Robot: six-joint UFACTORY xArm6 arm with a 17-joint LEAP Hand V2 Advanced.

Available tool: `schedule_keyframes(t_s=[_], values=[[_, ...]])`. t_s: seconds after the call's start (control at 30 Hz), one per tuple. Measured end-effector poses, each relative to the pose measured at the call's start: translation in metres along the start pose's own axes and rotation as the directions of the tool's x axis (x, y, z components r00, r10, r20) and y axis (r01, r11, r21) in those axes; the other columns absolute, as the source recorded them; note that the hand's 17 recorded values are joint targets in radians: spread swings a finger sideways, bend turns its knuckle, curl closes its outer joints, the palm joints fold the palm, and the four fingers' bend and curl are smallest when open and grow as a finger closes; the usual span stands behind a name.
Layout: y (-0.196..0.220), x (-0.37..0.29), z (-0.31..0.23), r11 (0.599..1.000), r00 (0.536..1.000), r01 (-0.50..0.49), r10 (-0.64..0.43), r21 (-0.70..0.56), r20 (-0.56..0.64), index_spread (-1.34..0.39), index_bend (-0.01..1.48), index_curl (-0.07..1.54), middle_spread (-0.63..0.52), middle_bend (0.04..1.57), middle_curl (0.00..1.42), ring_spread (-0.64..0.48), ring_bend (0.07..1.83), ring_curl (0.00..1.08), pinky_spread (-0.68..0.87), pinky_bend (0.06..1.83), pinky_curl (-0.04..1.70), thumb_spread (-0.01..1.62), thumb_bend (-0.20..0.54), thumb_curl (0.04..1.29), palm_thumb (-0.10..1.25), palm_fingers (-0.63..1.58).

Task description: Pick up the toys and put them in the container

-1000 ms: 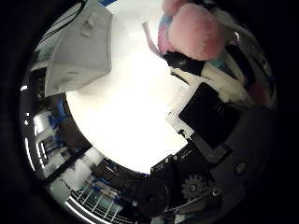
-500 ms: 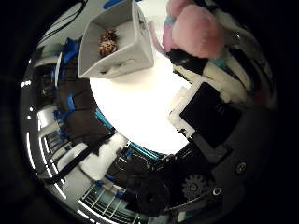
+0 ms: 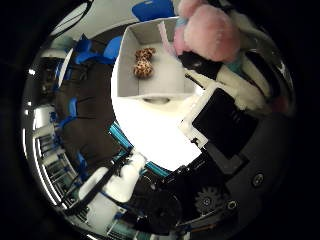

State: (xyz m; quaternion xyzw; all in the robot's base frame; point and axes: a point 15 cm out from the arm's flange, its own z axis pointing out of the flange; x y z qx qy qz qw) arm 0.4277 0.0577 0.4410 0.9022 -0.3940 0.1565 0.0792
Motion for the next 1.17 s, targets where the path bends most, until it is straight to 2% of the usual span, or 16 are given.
schedule_keyframes(t_s=[0.2,0.33,0.37,0.43,0.47,0.53,0.57,0.6,0.63,0.73,0.83,0.9,1.17], values=[[-0.045,-0.024,0.003,0.999,0.997,-0.017,0.015,0.028,0.073,-0.29,1.03,1.00,-0.24,1.20,1.08,-0.31,1.25,0.99,-0.20,1.16,1.23,1.20,-0.014,0.51,0.97,1.01],[-0.070,-0.038,0.005,0.998,0.991,-0.035,0.028,0.053,0.132,-0.29,0.97,0.99,-0.25,1.17,1.08,-0.31,1.25,0.98,-0.22,1.16,1.21,1.24,-0.022,0.48,0.89,0.99],[-0.075,-0.043,0.009,0.998,0.988,-0.039,0.031,0.052,0.151,-0.30,0.91,0.97,-0.25,1.14,1.07,-0.31,1.24,0.96,-0.24,1.14,1.17,1.25,-0.026,0.46,0.86,0.98],[-0.081,-0.047,0.018,0.998,0.985,-0.038,0.031,0.040,0.167,-0.32,0.69,0.91,-0.26,1.09,1.02,-0.30,1.23,0.89,-0.30,1.09,1.07,1.25,-0.026,0.43,0.81,0.92],[-0.083,-0.048,0.021,0.999,0.985,-0.036,0.030,0.033,0.170,-0.34,0.50,0.86,-0.26,1.05,0.98,-0.31,1.21,0.84,-0.37,1.03,1.00,1.25,-0.026,0.42,0.78,0.80],[-0.085,-0.050,0.032,1.000,0.984,-0.028,0.027,0.004,0.178,-0.39,0.27,0.78,-0.28,0.94,0.90,-0.33,1.17,0.77,-0.48,0.96,0.90,1.25,-0.024,0.39,0.74,0.61],[-0.085,-0.051,0.037,1.000,0.983,-0.025,0.026,-0.008,0.180,-0.41,0.25,0.76,-0.29,0.91,0.88,-0.33,1.14,0.75,-0.46,0.91,0.89,1.25,-0.021,0.39,0.74,0.51],[-0.085,-0.051,0.039,1.000,0.983,-0.024,0.025,-0.013,0.181,-0.46,0.28,0.72,-0.28,0.78,0.81,-0.29,1.01,0.71,-0.34,0.80,0.89,1.24,-0.019,0.38,0.73,0.23],[-0.085,-0.052,0.042,1.000,0.983,-0.021,0.025,-0.021,0.183,-0.48,0.25,0.67,-0.24,0.63,0.74,-0.22,0.93,0.66,-0.21,0.78,0.87,1.24,-0.020,0.37,0.71,0.12],[-0.084,-0.050,0.044,1.000,0.982,-0.017,0.021,-0.022,0.186,-0.49,0.14,0.51,-0.09,0.36,0.56,-0.06,0.81,0.55,0.12,0.81,0.81,1.22,-0.019,0.36,0.70,-0.02],[-0.084,-0.045,0.046,1.000,0.981,-0.026,0.029,-0.015,0.189,-0.49,0.13,0.40,0.05,0.28,0.48,0.08,0.69,0.46,0.31,0.80,0.74,1.20,-0.016,0.36,0.70,-0.07],[-0.082,-0.040,0.048,0.999,0.981,-0.037,0.040,-0.016,0.189,-0.49,0.13,0.34,0.10,0.26,0.44,0.13,0.63,0.41,0.40,0.75,0.68,1.19,-0.018,0.36,0.70,-0.06],[-0.064,-0.030,0.041,0.996,0.974,-0.078,0.083,-0.032,0.209,-0.46,0.15,0.25,0.13,0.22,0.37,0.17,0.56,0.32,0.49,0.66,0.52,1.18,-0.017,0.35,0.70,0.00]])
